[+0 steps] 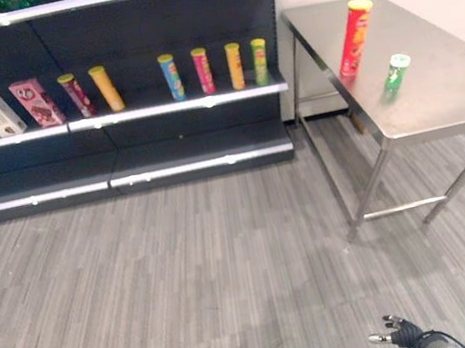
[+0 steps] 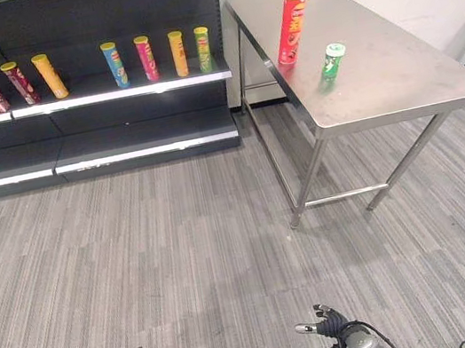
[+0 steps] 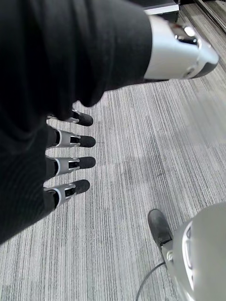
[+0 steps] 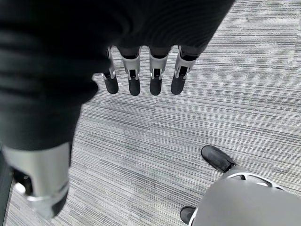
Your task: Put the goods on the table back onto the shelves and tidy them up.
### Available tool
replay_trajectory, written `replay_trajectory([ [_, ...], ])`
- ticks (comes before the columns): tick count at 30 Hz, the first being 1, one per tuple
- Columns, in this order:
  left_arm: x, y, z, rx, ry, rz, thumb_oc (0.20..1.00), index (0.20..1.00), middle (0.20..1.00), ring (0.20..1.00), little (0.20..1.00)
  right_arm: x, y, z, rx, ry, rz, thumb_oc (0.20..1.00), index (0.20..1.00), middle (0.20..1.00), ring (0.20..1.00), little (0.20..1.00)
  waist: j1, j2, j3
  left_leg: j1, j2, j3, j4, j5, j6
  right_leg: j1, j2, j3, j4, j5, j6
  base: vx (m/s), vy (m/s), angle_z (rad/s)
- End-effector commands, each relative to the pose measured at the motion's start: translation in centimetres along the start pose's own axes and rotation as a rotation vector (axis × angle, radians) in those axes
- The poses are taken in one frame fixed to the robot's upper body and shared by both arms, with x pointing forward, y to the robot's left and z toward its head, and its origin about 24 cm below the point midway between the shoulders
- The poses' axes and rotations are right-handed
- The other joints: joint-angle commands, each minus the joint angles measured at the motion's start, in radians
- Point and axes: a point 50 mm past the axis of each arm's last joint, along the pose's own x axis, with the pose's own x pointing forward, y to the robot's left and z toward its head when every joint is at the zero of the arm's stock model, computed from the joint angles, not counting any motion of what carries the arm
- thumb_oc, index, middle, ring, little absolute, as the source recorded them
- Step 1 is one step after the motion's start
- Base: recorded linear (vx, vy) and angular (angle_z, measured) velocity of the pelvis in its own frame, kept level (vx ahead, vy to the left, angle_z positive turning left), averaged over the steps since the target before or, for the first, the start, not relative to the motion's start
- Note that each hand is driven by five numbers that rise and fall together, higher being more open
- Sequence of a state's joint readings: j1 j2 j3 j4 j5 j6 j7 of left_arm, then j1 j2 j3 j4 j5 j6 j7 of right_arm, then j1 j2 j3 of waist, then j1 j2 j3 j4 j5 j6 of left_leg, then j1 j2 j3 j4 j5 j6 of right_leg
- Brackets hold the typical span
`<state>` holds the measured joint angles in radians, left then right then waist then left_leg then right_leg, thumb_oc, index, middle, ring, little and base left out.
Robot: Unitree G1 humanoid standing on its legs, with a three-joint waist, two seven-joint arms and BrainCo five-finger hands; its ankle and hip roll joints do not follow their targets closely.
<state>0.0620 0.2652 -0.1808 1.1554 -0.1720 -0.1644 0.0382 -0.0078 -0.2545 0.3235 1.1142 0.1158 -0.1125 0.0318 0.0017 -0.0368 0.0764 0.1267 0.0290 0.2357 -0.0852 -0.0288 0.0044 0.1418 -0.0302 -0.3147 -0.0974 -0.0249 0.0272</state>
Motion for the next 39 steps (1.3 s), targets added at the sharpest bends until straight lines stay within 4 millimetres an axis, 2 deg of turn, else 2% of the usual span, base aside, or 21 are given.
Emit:
replay_trajectory([
  [1,0.8,0.8,1.9,0.077,-0.023,0.035,1.000,1.000,1.000,1.000,1.000,0.7,-0.4,2.7,-0.078,-0.070,-0.005,1.000,1.000,1.000,1.000,1.000,-0.005,-0.020,-0.001,0.032,0.096,-0.036,-0.002,0.004,-0.112,-0.002,-0.116,0.009,0.010,0.052,0.123,0.00,-0.033,0.01],
  [11,0.9,0.7,2.3,0.121,-0.033,0.020,1.000,1.000,1.000,1.000,1.000,0.7,-0.4,2.6,-0.090,-0.062,0.000,1.000,1.000,1.000,1.000,1.000,-0.005,-0.030,-0.001,0.021,0.109,-0.044,-0.002,0.010,-0.117,-0.010,-0.098,0.018,0.010,0.042,0.112,-0.01,-0.035,0.00],
  [15,0.9,1.2,2.6,0.134,-0.030,0.048,1.000,1.000,1.000,1.000,1.000,0.8,-0.2,2.7,-0.100,-0.053,0.012,1.000,1.000,1.000,1.000,1.000,0.000,-0.037,0.008,0.015,0.131,-0.053,0.002,0.022,-0.129,-0.011,-0.077,0.022,0.010,0.025,0.097,0.00,-0.108,0.02],
  [17,1.0,1.4,2.7,0.113,-0.033,0.058,1.000,1.000,1.000,1.000,1.000,0.8,-0.2,2.7,-0.095,-0.053,0.009,1.000,1.000,1.000,1.000,1.000,0.004,-0.044,0.018,-0.007,0.138,-0.061,0.043,0.019,-0.134,-0.011,-0.074,0.021,0.013,0.019,0.089,-0.04,-0.124,0.05],
  [18,1.0,1.6,2.9,0.086,-0.036,0.070,1.000,1.000,1.000,1.000,1.000,0.8,-0.4,2.7,-0.087,-0.051,0.011,1.000,1.000,1.000,1.000,1.000,0.020,-0.060,0.050,-0.088,0.140,-0.098,0.206,0.004,-0.142,-0.006,-0.069,0.019,0.020,0.003,0.066,-0.06,-0.116,0.08],
  [19,1.0,1.7,2.9,0.086,-0.036,0.070,1.000,1.000,1.000,1.000,1.000,0.8,-0.4,2.7,-0.087,-0.052,0.011,1.000,1.000,1.000,1.000,1.000,0.015,-0.059,0.048,-0.102,0.142,-0.105,0.222,-0.004,-0.142,-0.008,-0.067,0.014,0.020,0.002,0.065,-0.07,-0.168,0.17],
  [20,1.1,1.7,3.0,0.072,-0.038,0.075,1.000,1.000,1.000,1.000,1.000,0.8,-0.5,2.8,-0.087,-0.057,0.010,1.000,1.000,1.000,1.000,1.000,0.024,-0.067,0.064,-0.149,0.135,-0.121,0.307,0.014,-0.150,-0.001,-0.066,0.016,0.020,-0.005,0.054,-0.01,-0.193,0.28],
  [21,1.2,1.6,4.0,0.067,-0.065,0.078,1.000,1.000,1.000,1.000,1.000,0.8,-0.9,3.3,-0.097,-0.077,-0.003,1.000,1.000,1.000,1.000,1.000,0.041,-0.074,0.110,-0.294,0.140,-0.188,0.559,0.098,-0.176,0.021,-0.053,0.001,0.023,-0.024,0.025,0.01,-0.222,0.37],
  [22,1.3,1.5,4.2,0.067,-0.072,0.078,1.000,1.000,1.000,1.000,1.000,0.8,-1.0,3.5,-0.099,-0.082,-0.008,1.000,1.000,1.000,1.000,1.000,0.044,-0.079,0.117,-0.327,0.140,-0.188,0.601,0.134,-0.183,0.028,-0.051,-0.004,0.018,-0.027,0.024,0.07,-0.195,0.40],
  [24,1.2,1.5,3.9,0.046,-0.069,0.073,1.000,1.000,1.000,1.000,1.000,0.8,-1.2,3.4,-0.103,-0.075,-0.013,1.000,1.000,1.000,1.000,1.000,0.047,-0.071,0.112,-0.389,0.181,-0.140,0.552,0.174,-0.180,0.044,-0.032,-0.004,0.010,-0.045,0.025,0.22,-0.023,0.25],
  [26,1.0,1.6,3.0,0.017,-0.045,0.073,1.000,1.000,1.000,1.000,1.000,0.8,-1.3,3.3,-0.110,-0.074,-0.016,1.000,1.000,1.000,1.000,1.000,0.060,-0.060,0.101,-0.405,0.206,-0.117,0.396,0.159,-0.161,0.050,-0.024,0.013,0.010,-0.068,0.038,0.29,0.065,0.00],
  [27,1.0,1.6,3.0,0.017,-0.045,0.073,1.000,1.000,1.000,1.000,1.000,0.8,-1.3,3.3,-0.110,-0.074,-0.016,1.000,1.000,1.000,1.000,1.000,0.062,-0.062,0.101,-0.398,0.205,-0.112,0.390,0.160,-0.161,0.051,-0.027,0.016,0.010,-0.069,0.038,0.44,0.175,0.04],
  [28,0.9,1.6,2.4,-0.009,-0.031,0.080,1.000,1.000,1.000,1.000,1.000,0.8,-1.5,3.8,-0.130,-0.088,-0.016,1.000,1.000,1.000,1.000,1.000,0.088,-0.035,0.089,-0.425,0.232,-0.141,0.167,0.216,-0.163,0.075,-0.013,0.034,0.010,-0.105,0.053,0.46,0.185,-0.02],
  [29,0.8,1.6,2.2,-0.013,-0.028,0.083,1.000,1.000,1.000,1.000,1.000,0.8,-1.6,3.9,-0.139,-0.090,-0.018,1.000,1.000,1.000,1.000,1.000,0.098,-0.031,0.088,-0.431,0.239,-0.152,0.077,0.238,-0.173,0.091,-0.011,0.048,0.010,-0.123,0.058,0.46,0.182,-0.05],
  [30,0.8,1.6,2.2,-0.014,-0.028,0.083,1.000,1.000,1.000,1.000,1.000,0.8,-1.6,3.9,-0.140,-0.090,-0.017,1.000,1.000,1.000,1.000,1.000,0.099,-0.033,0.090,-0.420,0.238,-0.148,0.064,0.244,-0.174,0.094,-0.014,0.050,0.010,-0.126,0.057,0.45,0.151,-0.44],
  [31,0.7,1.6,1.5,0.007,0.003,0.084,1.000,1.000,1.000,1.000,1.000,0.8,-1.7,3.9,-0.144,-0.089,-0.019,1.000,1.000,1.000,1.000,1.000,0.092,-0.028,0.078,-0.443,0.267,-0.105,0.000,0.252,-0.185,0.125,-0.008,0.069,0.010,-0.153,0.076,0.47,0.203,-0.66],
  [32,0.6,1.8,0.9,0.007,0.023,0.087,1.000,1.000,1.000,1.000,1.000,0.9,-1.5,3.9,-0.144,-0.086,-0.016,1.000,1.000,1.000,1.000,1.000,0.100,-0.022,0.068,-0.429,0.270,-0.092,0.001,0.273,-0.186,0.134,-0.010,0.083,0.010,-0.152,0.082,0.59,0.298,-0.77],
  [35,0.3,2.4,-0.1,0.015,0.057,0.102,1.000,1.000,1.000,1.000,1.000,0.9,-1.0,3.9,-0.147,-0.084,0.001,1.000,1.000,1.000,1.000,1.000,0.118,-0.029,0.048,-0.398,0.261,-0.080,-0.002,0.292,-0.185,0.148,-0.035,0.119,0.010,-0.144,0.100,0.32,0.218,-1.14],
  [37,0.2,3.5,0.1,0.008,0.051,0.129,1.000,1.000,1.000,1.000,1.000,1.1,-0.4,4.3,-0.140,-0.097,0.016,1.000,1.000,1.000,1.000,1.000,0.131,-0.054,0.025,-0.353,0.218,-0.058,0.009,0.269,-0.151,0.132,-0.097,0.159,0.070,-0.101,0.134,0.45,0.313,-1.02],
  [38,0.2,3.5,0.1,0.008,0.051,0.129,1.000,1.000,1.000,1.000,1.000,1.1,-0.4,4.3,-0.140,-0.097,0.016,1.000,1.000,1.000,1.000,1.000,0.132,-0.055,0.025,-0.353,0.217,-0.058,0.008,0.269,-0.150,0.131,-0.098,0.160,0.070,-0.101,0.134,0.39,0.290,-1.21],
  [39,0.3,4.0,0.5,0.022,0.032,0.136,1.000,1.000,1.000,1.000,1.000,1.1,-0.3,4.4,-0.125,-0.101,0.016,1.000,1.000,1.000,1.000,1.000,0.125,-0.067,0.018,-0.312,0.166,-0.041,0.013,0.235,-0.115,0.099,-0.140,0.188,0.174,-0.027,0.165,0.36,0.326,-1.09],
])
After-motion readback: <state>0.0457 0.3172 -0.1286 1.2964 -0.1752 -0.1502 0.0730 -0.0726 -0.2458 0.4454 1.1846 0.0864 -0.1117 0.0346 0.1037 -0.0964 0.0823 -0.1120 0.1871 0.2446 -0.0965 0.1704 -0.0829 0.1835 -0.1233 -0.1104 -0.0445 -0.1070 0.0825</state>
